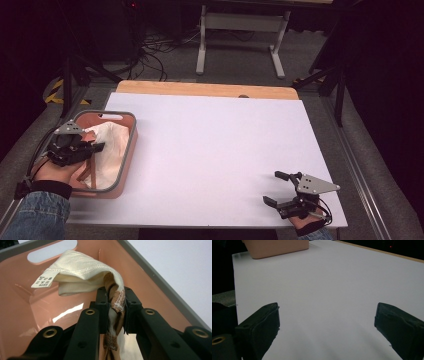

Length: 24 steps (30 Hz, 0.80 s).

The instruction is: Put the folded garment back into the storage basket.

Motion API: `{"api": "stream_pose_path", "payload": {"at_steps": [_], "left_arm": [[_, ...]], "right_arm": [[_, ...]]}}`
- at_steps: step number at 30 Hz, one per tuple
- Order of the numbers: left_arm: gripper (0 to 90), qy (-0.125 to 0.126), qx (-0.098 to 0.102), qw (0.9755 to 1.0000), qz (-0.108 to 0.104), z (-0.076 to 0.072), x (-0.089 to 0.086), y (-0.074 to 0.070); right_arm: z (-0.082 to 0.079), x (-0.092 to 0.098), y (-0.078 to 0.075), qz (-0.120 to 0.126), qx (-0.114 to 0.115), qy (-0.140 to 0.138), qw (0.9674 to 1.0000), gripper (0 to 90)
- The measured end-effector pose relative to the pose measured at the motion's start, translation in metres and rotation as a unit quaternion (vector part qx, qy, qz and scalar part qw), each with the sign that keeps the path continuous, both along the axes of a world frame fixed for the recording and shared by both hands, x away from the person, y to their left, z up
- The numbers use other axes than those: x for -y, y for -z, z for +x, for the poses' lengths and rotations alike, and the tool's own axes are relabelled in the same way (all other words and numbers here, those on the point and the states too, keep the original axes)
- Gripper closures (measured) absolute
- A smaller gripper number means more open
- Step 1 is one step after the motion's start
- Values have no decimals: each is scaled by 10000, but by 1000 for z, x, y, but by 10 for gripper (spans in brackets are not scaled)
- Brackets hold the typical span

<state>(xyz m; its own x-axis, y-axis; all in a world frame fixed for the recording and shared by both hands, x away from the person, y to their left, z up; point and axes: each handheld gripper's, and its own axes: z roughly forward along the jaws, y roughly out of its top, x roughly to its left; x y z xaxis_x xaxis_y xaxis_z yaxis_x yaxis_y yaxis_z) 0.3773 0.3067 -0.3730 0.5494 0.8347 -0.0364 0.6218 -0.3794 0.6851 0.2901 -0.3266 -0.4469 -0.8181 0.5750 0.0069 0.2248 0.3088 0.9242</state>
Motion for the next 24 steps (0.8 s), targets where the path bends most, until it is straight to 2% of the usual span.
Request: {"api": "stream_pose_path", "payload": {"at_steps": [5, 9, 10, 13, 16, 20, 21, 24], "left_arm": [[780, -13, -96, 10000, 15, 2, -3, 3], [766, -98, -62, 9999, 40, 3, -3, 4], [734, -164, -27, 9999, 41, 3, -4, 4], [506, -448, 246, 9986, 142, 3, -6, 1], [382, -753, 489, 9958, 189, 1, -9, -4], [237, -811, 514, 9954, 50, 0, -11, -4], [237, -783, 504, 9957, -4, 1, -10, -4], [138, -704, 574, 9957, -189, -1, -5, -5]], "right_arm": [[0, 0, 0, -1, -3, 4, 10000, 66], [0, 0, 0, 0, -6, 9, 10000, 66], [0, 0, 0, 1, -5, 8, 10000, 66], [0, 0, 0, 13, -13, 15, 10000, 66], [0, 0, 0, 14, -11, 14, 10000, 66], [0, 0, 0, 18, -13, 16, 10000, 66], [0, 0, 0, 21, -12, 17, 10000, 66], [0, 0, 0, 15, -9, 20, 10000, 66]]}}
